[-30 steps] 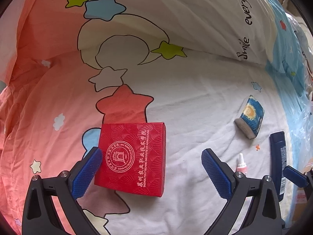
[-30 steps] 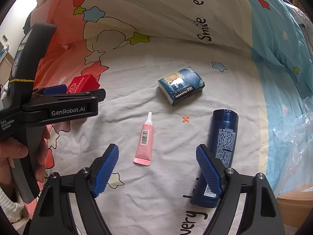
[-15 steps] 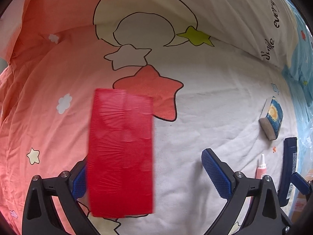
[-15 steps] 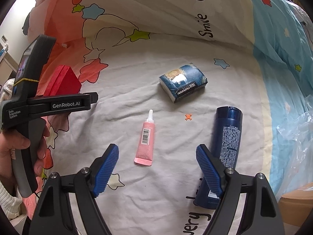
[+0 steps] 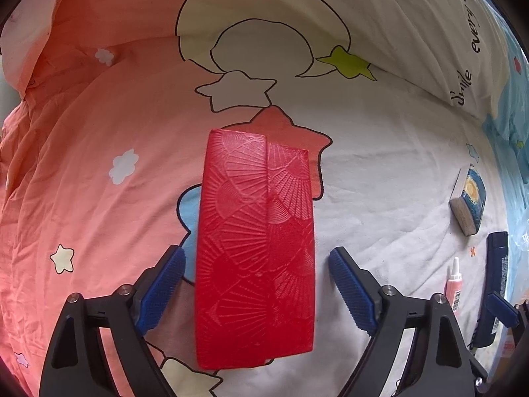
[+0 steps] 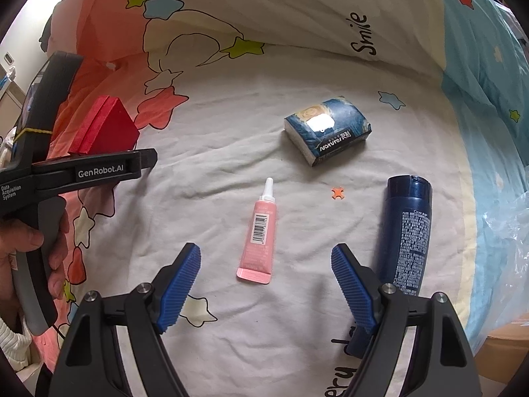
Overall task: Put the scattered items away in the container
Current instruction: 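Grasp the red box with the left gripper and lift it, then grasp the pink tube with right gripper while left gripper holds red box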
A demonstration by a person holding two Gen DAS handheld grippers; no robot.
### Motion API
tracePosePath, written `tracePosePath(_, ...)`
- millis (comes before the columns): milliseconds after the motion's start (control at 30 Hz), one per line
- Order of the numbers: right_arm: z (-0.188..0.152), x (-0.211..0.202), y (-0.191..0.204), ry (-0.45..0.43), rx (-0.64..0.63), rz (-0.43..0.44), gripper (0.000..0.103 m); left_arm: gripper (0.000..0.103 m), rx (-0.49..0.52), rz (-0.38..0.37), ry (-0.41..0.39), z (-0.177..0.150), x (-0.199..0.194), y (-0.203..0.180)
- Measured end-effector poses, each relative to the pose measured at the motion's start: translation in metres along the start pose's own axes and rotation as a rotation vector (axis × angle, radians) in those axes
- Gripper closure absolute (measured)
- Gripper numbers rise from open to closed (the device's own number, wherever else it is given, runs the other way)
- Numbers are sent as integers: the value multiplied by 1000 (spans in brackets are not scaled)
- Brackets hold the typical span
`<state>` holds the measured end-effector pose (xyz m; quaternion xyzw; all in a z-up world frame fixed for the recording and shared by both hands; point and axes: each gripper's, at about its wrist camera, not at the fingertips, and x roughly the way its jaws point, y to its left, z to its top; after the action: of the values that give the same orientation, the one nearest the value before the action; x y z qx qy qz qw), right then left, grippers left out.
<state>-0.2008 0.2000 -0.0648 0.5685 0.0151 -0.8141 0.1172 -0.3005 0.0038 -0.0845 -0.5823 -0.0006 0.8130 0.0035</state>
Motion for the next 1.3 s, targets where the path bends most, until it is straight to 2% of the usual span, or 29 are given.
tracePosePath(267,4,14,7,30,-9,24,25,23,14,0,-4,-9,-3,5)
tracePosePath(367,7,16,12,30,-27,34,38,25,17,0,-9,-12,-5,7)
tracePosePath(400,8,17,13,39,-34,42,48,28,19,4,-12,-14,-5,7)
tracePosePath(433,8,18,14,48,-41,45,53,29,23,5,-13,-15,-6,7)
tracePosePath(600,9,19,19,47,-66,80,61,35,38,-3,-20,-23,-8,10)
tracePosePath(667,10,20,20,50,-66,85,69,37,38,-5,-22,-26,-9,11)
tracePosePath(700,10,23,21,61,-74,85,76,39,40,-5,-23,-27,-9,12)
tracePosePath(933,14,26,26,67,-75,105,84,58,66,-3,-28,-40,-14,14)
tracePosePath(1000,15,26,27,67,-73,112,85,66,67,-5,-28,-45,-16,15)
tracePosePath(1200,15,22,36,60,-85,122,90,68,65,-7,-19,-66,-25,13)
tracePosePath(1300,12,16,39,53,-94,119,93,68,70,-11,-15,-66,-26,10)
